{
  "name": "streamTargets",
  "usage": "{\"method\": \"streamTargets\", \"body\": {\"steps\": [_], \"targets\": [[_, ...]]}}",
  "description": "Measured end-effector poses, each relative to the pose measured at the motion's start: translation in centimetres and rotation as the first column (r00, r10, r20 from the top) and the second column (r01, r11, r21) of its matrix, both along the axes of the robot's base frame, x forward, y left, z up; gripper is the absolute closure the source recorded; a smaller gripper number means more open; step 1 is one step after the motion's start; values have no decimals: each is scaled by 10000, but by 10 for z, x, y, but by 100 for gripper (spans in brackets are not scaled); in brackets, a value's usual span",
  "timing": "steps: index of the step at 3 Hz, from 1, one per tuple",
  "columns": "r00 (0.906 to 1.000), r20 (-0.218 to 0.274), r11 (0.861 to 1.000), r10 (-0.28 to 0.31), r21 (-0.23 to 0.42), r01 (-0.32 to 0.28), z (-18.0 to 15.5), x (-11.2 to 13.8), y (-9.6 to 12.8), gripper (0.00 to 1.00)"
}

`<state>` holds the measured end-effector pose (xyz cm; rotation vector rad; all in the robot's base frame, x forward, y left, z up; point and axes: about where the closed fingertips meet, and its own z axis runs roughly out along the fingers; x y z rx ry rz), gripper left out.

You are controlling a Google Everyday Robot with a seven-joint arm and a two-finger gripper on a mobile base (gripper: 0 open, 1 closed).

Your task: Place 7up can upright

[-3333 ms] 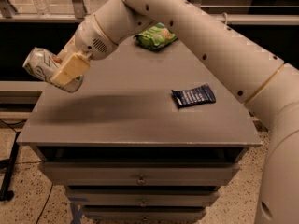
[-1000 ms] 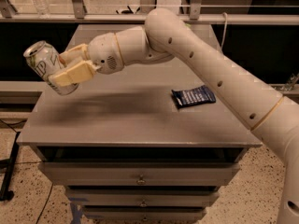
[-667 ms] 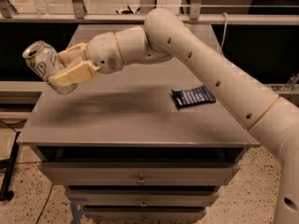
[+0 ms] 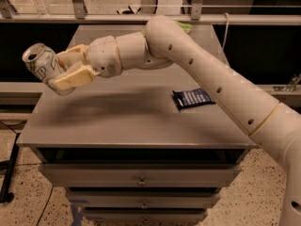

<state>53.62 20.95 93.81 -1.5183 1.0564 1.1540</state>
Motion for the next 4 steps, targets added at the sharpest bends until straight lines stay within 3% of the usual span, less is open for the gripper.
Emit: {"method": "streamTargets", "body": {"steps": [1,2,4], "targets": [[9982,287,9979,-517,394,506,-5,3,-1,100],[9940,270,9928,-1062,593,1045,-12,6,-3,100],[9817,-86,9794,-1905,663,1906,-25,12,-7,100]]}}
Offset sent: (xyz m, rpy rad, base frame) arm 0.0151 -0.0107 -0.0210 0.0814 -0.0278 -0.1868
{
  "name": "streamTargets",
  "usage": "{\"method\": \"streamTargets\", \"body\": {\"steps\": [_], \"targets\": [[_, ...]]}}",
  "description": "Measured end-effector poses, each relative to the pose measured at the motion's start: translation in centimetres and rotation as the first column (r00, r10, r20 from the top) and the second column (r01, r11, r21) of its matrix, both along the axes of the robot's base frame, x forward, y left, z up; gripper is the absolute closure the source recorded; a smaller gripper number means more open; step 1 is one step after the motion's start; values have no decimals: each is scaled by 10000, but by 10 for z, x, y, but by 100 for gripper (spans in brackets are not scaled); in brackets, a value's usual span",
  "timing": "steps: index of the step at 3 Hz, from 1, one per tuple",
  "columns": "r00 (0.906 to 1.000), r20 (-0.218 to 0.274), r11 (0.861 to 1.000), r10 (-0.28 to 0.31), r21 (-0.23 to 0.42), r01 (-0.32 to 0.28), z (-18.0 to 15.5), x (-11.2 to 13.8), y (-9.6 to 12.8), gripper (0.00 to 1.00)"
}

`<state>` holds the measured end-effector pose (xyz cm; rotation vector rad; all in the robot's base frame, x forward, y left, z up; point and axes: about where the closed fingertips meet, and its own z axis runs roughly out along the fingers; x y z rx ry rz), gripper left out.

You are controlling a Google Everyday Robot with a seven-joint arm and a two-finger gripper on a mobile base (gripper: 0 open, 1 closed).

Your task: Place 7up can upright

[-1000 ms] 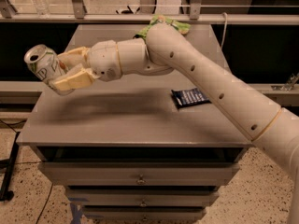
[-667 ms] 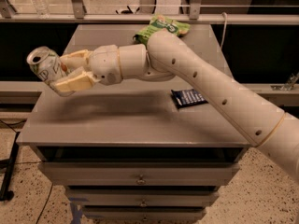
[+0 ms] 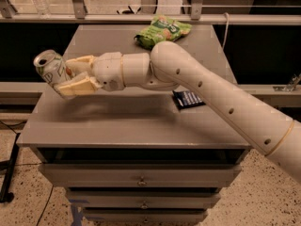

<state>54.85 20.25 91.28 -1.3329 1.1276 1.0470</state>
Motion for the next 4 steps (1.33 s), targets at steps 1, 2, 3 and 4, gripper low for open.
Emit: {"method": "streamTargets", "body": {"steps": [1,2,3,4], "targets": [[9995,-202,9997,-238,-15,238,-8,4,-2,100],[9989,-386,9995,-274,130,280,-14,9,-3,100],[9984,-527,9992,-220,315,237,-18,13,-3,100],[9979,-602,9987,-229,443,256,-21,16,-4,84]]}}
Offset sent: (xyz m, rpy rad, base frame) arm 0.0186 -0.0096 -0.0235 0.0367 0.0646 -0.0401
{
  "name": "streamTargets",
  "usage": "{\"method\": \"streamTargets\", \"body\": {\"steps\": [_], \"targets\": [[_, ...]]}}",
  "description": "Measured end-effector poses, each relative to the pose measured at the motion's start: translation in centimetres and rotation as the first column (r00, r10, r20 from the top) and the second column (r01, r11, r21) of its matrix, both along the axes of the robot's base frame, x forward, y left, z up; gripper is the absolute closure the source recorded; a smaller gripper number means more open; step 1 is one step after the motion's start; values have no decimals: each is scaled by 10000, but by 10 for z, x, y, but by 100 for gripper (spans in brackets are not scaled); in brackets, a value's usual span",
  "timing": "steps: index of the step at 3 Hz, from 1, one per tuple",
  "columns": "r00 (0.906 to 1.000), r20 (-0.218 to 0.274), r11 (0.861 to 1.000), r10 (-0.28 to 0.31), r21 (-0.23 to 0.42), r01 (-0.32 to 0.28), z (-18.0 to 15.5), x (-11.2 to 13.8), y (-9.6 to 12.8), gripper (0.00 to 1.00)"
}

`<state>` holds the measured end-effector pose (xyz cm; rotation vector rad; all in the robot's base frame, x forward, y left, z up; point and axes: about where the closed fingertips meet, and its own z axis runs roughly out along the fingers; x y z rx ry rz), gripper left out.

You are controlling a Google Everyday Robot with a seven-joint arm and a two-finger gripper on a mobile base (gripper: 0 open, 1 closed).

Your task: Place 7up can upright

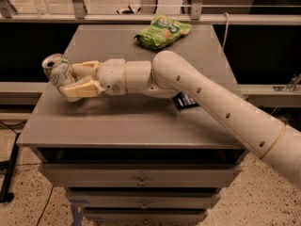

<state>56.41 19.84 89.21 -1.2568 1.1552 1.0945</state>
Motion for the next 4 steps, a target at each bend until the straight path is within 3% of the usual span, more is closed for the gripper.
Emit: {"method": "streamTargets", "body": {"steps": [3,4], "targets": [[9999,-27,9998,-149,91,150,-3,1,-3,14],[10000,50,10000,-62,24,62,-3,1,-2,0]]}}
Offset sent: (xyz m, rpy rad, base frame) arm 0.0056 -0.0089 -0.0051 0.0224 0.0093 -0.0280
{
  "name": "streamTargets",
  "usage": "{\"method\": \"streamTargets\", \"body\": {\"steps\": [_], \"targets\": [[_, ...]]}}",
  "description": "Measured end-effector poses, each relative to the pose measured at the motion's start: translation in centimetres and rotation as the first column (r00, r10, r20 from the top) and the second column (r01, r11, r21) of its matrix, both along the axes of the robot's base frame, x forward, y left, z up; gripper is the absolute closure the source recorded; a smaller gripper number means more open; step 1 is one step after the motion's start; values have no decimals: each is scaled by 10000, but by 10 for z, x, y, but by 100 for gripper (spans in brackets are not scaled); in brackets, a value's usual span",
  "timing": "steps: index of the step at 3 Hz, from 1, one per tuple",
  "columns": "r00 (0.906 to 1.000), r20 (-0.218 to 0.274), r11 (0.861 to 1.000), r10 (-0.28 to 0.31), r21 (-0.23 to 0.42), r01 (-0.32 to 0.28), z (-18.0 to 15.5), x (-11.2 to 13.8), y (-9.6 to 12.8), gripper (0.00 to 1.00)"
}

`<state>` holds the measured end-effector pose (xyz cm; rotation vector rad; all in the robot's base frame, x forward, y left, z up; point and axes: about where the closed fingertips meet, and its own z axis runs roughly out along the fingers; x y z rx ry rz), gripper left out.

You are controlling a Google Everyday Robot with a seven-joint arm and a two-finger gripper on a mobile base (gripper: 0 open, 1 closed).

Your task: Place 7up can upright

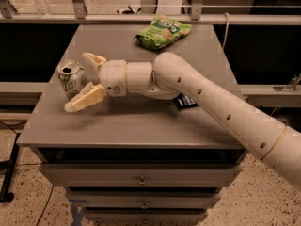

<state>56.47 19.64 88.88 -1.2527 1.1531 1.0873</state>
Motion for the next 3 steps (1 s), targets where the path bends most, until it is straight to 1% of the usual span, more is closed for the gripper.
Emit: {"method": "streamTargets", "body": {"steps": [1,2,3], "targets": [[10000,66,9999,55,-100,-54,1,-1,1,0],[9999,153,9994,33,-353,-28,6,-1,-7,0],[10000,93,9984,-15,-567,20,10,-1,-19,0]]}}
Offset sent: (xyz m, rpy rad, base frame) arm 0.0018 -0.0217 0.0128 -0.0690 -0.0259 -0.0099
